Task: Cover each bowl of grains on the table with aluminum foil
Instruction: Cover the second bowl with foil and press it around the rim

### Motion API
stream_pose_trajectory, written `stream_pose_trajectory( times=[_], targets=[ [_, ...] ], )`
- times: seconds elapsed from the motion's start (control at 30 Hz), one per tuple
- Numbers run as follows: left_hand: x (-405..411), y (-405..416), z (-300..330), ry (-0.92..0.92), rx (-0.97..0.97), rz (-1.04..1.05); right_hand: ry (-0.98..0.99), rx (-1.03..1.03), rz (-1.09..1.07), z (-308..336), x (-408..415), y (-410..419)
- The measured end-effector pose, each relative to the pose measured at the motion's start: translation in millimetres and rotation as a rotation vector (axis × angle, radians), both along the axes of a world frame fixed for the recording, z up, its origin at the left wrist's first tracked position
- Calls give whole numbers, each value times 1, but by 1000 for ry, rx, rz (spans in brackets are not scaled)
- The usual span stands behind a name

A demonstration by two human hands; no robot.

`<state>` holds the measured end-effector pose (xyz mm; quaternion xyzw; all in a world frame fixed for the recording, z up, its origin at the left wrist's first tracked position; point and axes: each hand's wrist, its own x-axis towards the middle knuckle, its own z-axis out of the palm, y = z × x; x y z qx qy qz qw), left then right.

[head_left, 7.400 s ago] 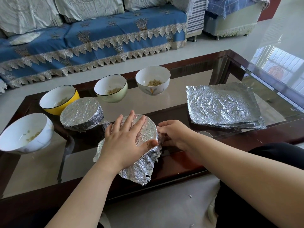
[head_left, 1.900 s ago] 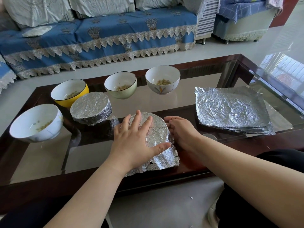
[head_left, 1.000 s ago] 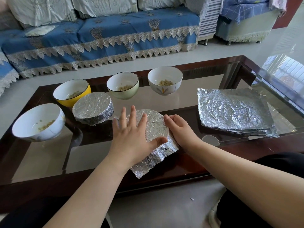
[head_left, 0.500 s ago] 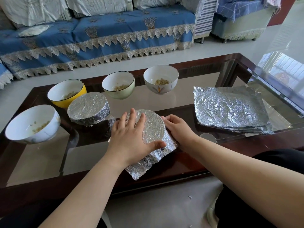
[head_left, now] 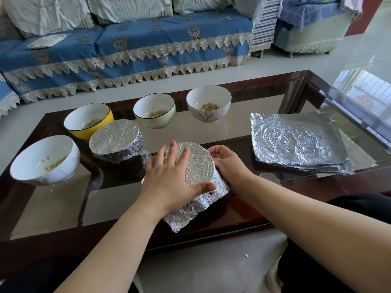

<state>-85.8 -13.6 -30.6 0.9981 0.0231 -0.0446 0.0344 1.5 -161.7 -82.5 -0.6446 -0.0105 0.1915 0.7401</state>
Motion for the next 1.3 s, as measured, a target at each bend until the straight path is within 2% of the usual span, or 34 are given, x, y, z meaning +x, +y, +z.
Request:
stream_pose_trajectory(
  times=[0.13, 0.3, 0.43, 0.57, 0.7, 0.8, 0.97, 1.13, 1.2, 1.3],
  targets=[
    [1, 1, 1, 21, -4, -13, -83, -93, 29, -3, 4, -3],
    [3, 4, 1, 48, -6, -36, -294, -255, 93, 0, 5, -6],
    [3, 6, 2, 63, -20, -43, -267, -325, 73, 11, 5, -9],
    [1, -2, 1, 26, -9, 29, -372, -487, 72, 25, -12, -9],
    [-2, -18, 1, 27, -2, 155, -372, -430, 142, 32, -27, -11],
    [-5, -20, 10, 55, 3, 166, -394, -449, 137, 28, -20, -9],
    [-11, -8, 12, 25, 120, 104, -403, -531, 121, 24, -11, -9],
    [-3, -3, 3, 62, 1, -76, -508, -562, 114, 24, -11, -9],
    [-2, -2, 1, 72, -21, -84, -500, -518, 89, 22, -12, -10],
    [-4, -2, 0, 51, -33, -73, -412, -340, 73, 16, -19, -14]
  ],
)
